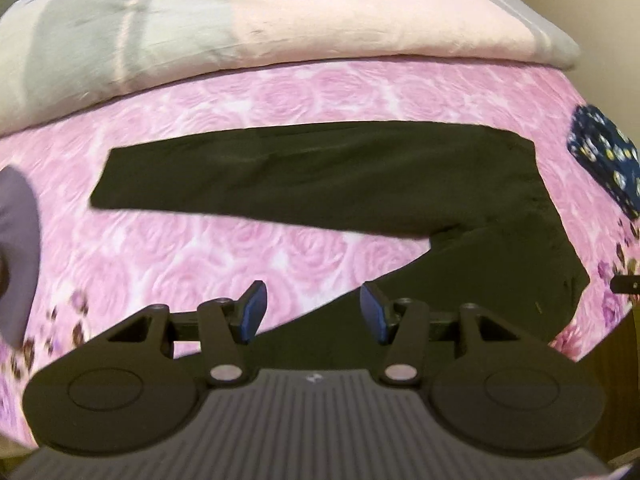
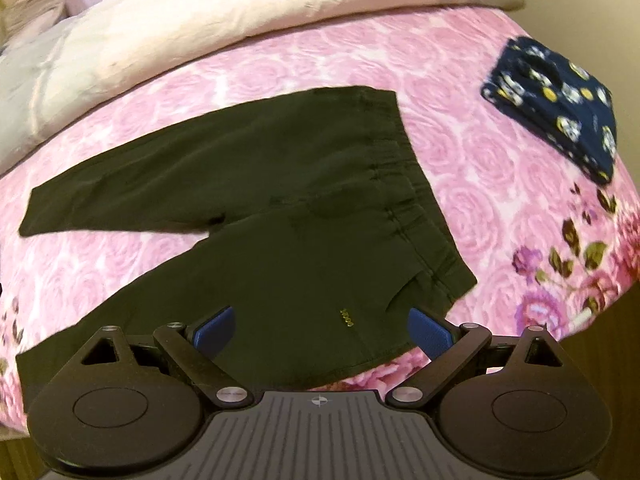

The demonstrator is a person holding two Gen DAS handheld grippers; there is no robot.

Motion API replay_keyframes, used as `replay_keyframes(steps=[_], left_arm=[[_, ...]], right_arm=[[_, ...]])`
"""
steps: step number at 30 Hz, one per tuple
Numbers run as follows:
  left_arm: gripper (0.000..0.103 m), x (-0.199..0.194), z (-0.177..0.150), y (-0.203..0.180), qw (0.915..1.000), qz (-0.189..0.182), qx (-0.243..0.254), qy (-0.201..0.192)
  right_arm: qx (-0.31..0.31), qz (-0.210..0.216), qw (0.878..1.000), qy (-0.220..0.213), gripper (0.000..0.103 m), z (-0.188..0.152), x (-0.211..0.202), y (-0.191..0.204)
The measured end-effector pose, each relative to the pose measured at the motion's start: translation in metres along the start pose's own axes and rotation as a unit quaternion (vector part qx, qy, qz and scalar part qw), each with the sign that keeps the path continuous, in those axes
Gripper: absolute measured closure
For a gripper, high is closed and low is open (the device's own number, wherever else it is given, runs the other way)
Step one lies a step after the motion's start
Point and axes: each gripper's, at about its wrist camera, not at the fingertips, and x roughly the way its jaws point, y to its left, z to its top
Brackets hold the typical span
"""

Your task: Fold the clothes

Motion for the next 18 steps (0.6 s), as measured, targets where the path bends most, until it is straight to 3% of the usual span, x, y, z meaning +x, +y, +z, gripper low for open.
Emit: replay_keyframes(steps=[8, 14, 18], left_arm=[[0.056, 0.038, 0.029, 0.020, 0.9994, -0.027, 0.010, 0.017], [0.057, 0.062, 0.052, 0.019, 0.9991, -0.036, 0.016, 0.016], [0.057, 0.073, 0.069, 0.011, 0.9978, -0.066, 0.012, 0.004]], right_arm=[[-0.004, -0.003, 1.000, 0.014, 0.007, 0.025, 0.021, -0.015], [-0.020, 0.006, 1.000, -0.016, 0.007, 0.068, 0.035, -0.031], [-0.041, 0.025, 0.998, -0.028, 0.008, 0.099, 0.049, -0.031]])
